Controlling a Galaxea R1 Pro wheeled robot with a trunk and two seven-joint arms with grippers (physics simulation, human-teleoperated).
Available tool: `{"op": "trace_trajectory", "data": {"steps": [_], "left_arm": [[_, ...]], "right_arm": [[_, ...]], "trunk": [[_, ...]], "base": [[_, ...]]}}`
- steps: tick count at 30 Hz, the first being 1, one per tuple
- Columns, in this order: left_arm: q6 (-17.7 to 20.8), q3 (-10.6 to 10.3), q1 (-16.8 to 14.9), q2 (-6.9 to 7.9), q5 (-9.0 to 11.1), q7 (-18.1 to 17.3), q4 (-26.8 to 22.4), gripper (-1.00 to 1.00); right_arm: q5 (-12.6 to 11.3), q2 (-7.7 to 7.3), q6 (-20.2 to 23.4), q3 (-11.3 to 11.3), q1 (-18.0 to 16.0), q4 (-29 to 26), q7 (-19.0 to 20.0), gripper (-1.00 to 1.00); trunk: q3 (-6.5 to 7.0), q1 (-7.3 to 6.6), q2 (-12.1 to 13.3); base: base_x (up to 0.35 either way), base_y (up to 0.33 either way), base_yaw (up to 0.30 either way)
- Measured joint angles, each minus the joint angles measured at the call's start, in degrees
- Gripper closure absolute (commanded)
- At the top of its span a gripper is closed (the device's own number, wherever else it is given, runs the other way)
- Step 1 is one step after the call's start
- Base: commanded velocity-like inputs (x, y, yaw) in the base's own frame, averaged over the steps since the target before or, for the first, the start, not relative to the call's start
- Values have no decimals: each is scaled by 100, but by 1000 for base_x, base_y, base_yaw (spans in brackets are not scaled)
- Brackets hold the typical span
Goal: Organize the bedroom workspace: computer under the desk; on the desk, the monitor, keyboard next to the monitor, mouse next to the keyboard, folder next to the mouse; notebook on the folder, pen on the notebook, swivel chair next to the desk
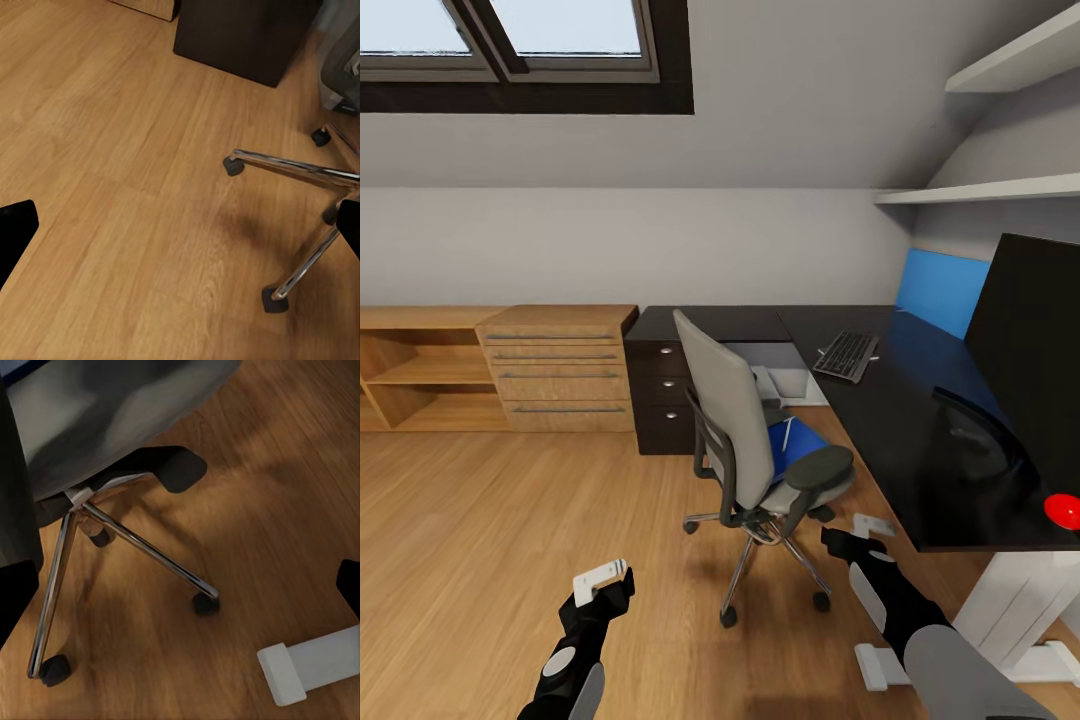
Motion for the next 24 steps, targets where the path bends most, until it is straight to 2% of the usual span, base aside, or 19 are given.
{"op": "trace_trajectory", "data": {"steps": [8, 20, 24], "left_arm": [[-2, -3, 0, -1, 0, 11, -136, -100], [8, -4, 0, 0, 10, 18, -268, -100], [14, -4, 0, -1, 10, 16, -269, -100]], "right_arm": [[-6, -5, 0, -3, 0, -5, 0, -100], [-16, -9, -8, -3, 0, -6, 6, -100], [-22, -9, -9, -3, 0, -6, 8, -100]], "trunk": [[0, 0, 0], [-215, 263, -480], [-215, 264, -481]], "base": [[0, 0, 0], [0, 0, 0], [0, 0, 0]]}}
